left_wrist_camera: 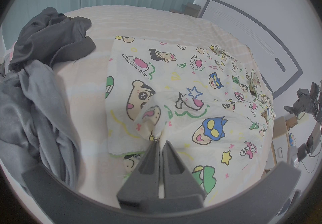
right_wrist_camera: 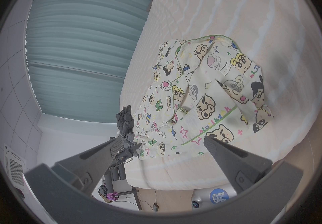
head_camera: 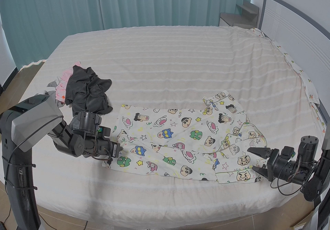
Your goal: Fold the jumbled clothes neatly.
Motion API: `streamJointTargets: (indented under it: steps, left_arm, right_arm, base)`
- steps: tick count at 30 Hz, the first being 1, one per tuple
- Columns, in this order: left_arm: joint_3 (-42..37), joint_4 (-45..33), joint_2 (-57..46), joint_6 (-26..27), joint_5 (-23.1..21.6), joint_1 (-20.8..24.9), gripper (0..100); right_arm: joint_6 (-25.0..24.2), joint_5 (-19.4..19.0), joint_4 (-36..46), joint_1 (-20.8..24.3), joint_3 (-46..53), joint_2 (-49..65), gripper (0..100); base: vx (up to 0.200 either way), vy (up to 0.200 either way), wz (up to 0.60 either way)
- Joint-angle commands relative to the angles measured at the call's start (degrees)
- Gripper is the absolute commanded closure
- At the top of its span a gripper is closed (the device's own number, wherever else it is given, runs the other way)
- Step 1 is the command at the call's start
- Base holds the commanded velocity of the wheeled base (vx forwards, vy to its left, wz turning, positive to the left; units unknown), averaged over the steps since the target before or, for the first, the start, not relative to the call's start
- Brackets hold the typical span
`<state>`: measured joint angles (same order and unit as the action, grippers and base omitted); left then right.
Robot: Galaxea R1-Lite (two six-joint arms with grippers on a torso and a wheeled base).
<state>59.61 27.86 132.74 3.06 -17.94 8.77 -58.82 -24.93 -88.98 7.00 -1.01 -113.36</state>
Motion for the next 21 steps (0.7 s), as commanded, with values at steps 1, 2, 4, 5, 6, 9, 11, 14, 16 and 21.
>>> streamJointTargets:
  steps: [1,2,4,5,6,9,11,14,16,21]
  left_arm:
    - [-1.2,-0.1,-1.8,0.0,0.0,-0.4,100]
    - [-2.1,0.0,-2.7,0.0,0.0,-0.5,100]
    - [-2.8,-0.2,-3.6,-0.1,0.0,-0.6,100]
    - [-3.3,-0.4,-4.3,-0.1,0.0,-0.7,100]
    - [-3.4,-0.5,-4.7,-0.1,0.0,-0.7,100]
    - [-4.9,-0.7,-5.5,-0.1,0.1,-0.9,100]
    - [-5.2,-0.8,-5.6,-0.1,0.1,-0.9,100]
    - [-5.9,-2.6,-7.1,-0.1,0.0,-0.9,100]
    - [-5.9,-5.3,-8.0,0.0,-0.1,-0.9,100]
    - [-5.4,-9.5,-9.7,0.0,-1.7,-1.1,100]
  right_arm:
    - [0.0,0.0,-0.8,0.0,0.3,-0.2,0]
    - [0.0,-0.3,-0.8,0.1,0.3,-0.5,0]
    - [0.0,-0.5,-0.8,0.1,0.3,-0.6,0]
    - [0.1,-0.6,-0.8,0.2,0.3,-1.2,0]
    - [0.1,-0.6,-0.8,0.3,0.3,-1.3,0]
    - [0.2,-0.6,-0.8,0.8,0.3,-1.9,0]
    - [0.2,-0.6,-0.8,0.9,0.3,-2.0,0]
    - [0.2,-0.6,-0.8,1.2,0.3,-2.2,0]
    - [0.3,-0.6,-0.8,1.2,0.2,-2.8,0]
    - [0.3,-0.5,-0.8,1.2,-0.5,-3.9,0]
  base:
    - [0.000,0.000,0.00]
    - [0.000,0.000,0.00]
    - [0.000,0.000,0.00]
    - [0.000,0.000,0.00]
    - [0.000,0.000,0.00]
    - [0.000,0.000,0.00]
    - [0.000,0.000,0.00]
    - [0.000,0.000,0.00]
    - [0.000,0.000,0.00]
    - [0.000,0.000,0.00]
